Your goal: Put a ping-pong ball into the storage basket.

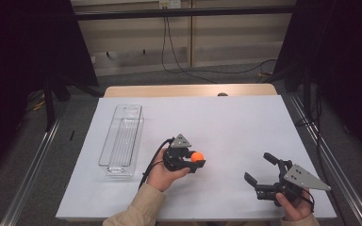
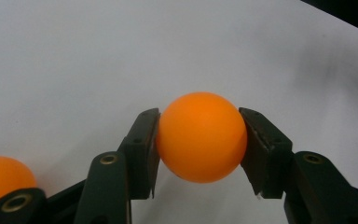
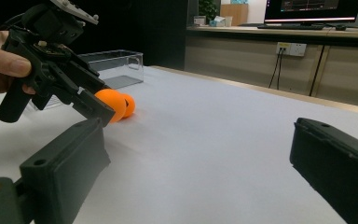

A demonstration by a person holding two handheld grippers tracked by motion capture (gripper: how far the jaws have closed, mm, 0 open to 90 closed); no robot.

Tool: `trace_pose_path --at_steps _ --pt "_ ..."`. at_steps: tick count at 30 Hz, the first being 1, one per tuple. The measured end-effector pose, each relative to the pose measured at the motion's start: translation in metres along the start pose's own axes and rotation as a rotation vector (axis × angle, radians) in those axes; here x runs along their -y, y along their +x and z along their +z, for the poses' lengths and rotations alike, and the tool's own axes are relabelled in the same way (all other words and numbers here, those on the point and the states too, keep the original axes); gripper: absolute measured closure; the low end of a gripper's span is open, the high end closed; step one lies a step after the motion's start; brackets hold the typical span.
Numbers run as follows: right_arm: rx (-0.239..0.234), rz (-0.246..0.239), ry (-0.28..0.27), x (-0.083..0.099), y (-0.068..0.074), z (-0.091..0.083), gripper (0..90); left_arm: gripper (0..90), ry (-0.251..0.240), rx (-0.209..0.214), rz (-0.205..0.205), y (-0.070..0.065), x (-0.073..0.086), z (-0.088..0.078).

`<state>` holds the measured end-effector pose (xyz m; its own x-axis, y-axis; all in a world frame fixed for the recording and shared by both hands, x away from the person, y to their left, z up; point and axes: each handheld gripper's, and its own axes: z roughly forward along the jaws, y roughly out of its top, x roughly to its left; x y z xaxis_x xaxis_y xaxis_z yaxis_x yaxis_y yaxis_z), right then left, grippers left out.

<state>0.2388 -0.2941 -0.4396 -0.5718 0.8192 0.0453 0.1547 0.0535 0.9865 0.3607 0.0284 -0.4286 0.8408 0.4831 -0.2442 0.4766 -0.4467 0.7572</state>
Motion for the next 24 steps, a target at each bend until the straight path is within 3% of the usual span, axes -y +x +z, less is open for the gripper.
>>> trace_pose_path --at_steps 24 --pt "-0.001 0.001 -0.001 0.000 0.000 0.000 2.7 50.8 -0.016 -0.021 -0.022 0.009 -0.002 -0.012"
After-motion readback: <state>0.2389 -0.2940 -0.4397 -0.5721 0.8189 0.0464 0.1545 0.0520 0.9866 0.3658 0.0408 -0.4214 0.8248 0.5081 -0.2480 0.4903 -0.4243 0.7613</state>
